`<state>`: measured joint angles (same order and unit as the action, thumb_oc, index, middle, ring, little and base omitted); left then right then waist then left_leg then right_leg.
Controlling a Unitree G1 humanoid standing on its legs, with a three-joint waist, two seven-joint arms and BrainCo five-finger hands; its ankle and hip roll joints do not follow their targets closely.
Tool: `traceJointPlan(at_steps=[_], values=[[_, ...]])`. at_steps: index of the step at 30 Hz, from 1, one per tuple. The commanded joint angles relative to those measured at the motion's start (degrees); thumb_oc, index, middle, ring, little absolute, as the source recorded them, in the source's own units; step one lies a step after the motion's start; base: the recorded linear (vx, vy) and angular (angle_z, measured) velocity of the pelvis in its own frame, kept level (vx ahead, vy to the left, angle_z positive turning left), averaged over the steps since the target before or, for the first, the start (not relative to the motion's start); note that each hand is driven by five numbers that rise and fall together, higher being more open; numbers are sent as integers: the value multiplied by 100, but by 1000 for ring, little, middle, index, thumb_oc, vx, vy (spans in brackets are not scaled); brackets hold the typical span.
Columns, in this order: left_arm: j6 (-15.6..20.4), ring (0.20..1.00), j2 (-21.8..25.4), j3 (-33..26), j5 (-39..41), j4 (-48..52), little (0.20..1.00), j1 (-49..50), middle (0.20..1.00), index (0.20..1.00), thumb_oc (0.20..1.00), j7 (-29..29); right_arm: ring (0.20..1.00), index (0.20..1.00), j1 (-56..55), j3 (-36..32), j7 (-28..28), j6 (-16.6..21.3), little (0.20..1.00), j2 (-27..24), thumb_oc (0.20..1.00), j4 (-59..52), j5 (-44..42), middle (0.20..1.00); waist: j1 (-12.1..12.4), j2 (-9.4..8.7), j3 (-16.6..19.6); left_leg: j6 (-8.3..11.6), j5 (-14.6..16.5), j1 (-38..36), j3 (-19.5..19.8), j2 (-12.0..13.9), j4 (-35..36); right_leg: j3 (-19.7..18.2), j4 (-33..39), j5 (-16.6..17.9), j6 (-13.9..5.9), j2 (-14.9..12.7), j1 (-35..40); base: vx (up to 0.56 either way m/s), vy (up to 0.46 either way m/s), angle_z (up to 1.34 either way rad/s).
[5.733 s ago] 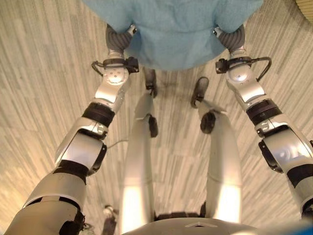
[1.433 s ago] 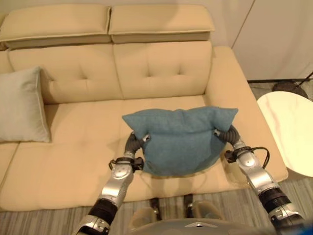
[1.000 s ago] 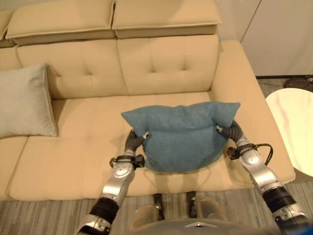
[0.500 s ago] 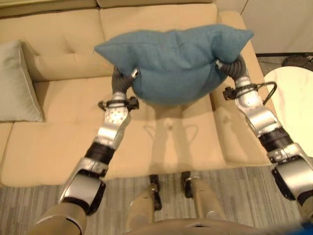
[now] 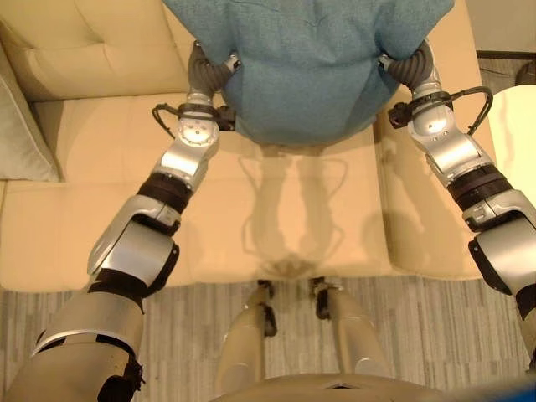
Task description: Pick up all the scattered cushions and arrange them neatly on the sofa.
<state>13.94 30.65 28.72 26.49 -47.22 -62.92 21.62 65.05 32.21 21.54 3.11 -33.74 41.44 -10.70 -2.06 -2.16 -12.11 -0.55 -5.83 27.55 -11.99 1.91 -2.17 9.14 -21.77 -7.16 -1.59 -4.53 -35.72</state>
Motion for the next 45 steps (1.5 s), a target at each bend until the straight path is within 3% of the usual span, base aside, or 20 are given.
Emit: traceJointPlan(at_steps=[1, 14, 16, 17, 18, 27, 30, 39, 45], values=[[593, 200, 216, -119, 67, 510, 200, -916, 200, 200, 200, 42, 200, 200, 884, -203, 159, 556, 200, 185, 200, -169, -144, 200, 49, -288, 106, 583, 687, 97, -36, 19, -561, -26, 2255, 1677, -1096, -626, 657, -1, -2, 4], [593, 200, 216, -119, 67, 510, 200, -916, 200, 200, 200, 42, 200, 200, 884, -203, 159, 556, 200, 185, 200, -169, -144, 200, 49, -288, 107, 583, 687, 97, -36, 19, -561, -26, 2255, 1677, -1096, -626, 657, 1, -2, -2], [470, 200, 207, 34, -132, 182, 200, -945, 200, 200, 200, 31, 200, 200, 983, 92, 51, 449, 200, 206, 200, 378, -141, 200, 115, -251, 7, 611, 617, 422, 117, -17, -612, -2, 2213, 1680, -1085, -656, 401, 13, -58, 15], [380, 200, 102, 153, -234, -118, 200, -1072, 200, 200, 200, 47, 407, 407, 1161, 293, 81, 345, 407, 160, 407, 743, 44, 407, 114, -260, -5, 626, 559, 557, 149, -29, -572, 7, 2212, 1710, -1085, -658, 266, -34, -93, 25], [253, 1000, -22, 307, -290, -661, 1000, -1405, 1000, 1000, 1000, 117, 1000, 1000, 1585, 606, 160, 157, 1000, -7, 1000, 1300, 244, 1000, 122, -267, -29, 641, 443, 715, 224, -40, -486, 28, 2254, 1773, -1104, -640, 116, -39, -71, 29], [109, 1000, 100, 358, -21, -1418, 1000, -1737, 1000, 1000, 1000, 39, 1000, 1000, 1943, 907, 180, -113, 1000, -273, 1000, 2055, 313, 1000, 157, -274, 4, 673, 296, 786, 291, -56, -309, 68, 2326, 1819, -1121, -596, 26, -11, -20, 8], [-3, 1000, 411, 482, -155, -1815, 1000, -1909, 1000, 1000, 1000, -37, 1000, 1000, 2095, 1170, 110, -183, 1000, -536, 1000, 2381, 448, 1000, 181, -297, 24, 699, 243, 774, 307, -48, -282, 105, 2331, 1828, -1123, -583, 37, -4, -10, 0], [-50, 1000, 863, 386, -98, -1958, 1000, -1879, 1000, 1000, 1000, -77, 1000, 1000, 1943, 1013, 235, -267, 1000, -909, 1000, 2599, 443, 1000, 170, -284, 97, 714, 200, 701, 326, -38, -169, 138, 2399, 1855, -1135, -561, 113, 0, -2, 0], [31, 1000, 871, 361, -110, -1699, 1000, -1571, 1000, 1000, 1000, -109, 1000, 1000, 1860, 948, 388, -290, 1000, -935, 1000, 2537, 690, 1000, 168, -258, 109, 711, 208, 729, 346, -33, -207, 150, 2412, 1852, -1127, -553, 93, 0, 0, 0]])
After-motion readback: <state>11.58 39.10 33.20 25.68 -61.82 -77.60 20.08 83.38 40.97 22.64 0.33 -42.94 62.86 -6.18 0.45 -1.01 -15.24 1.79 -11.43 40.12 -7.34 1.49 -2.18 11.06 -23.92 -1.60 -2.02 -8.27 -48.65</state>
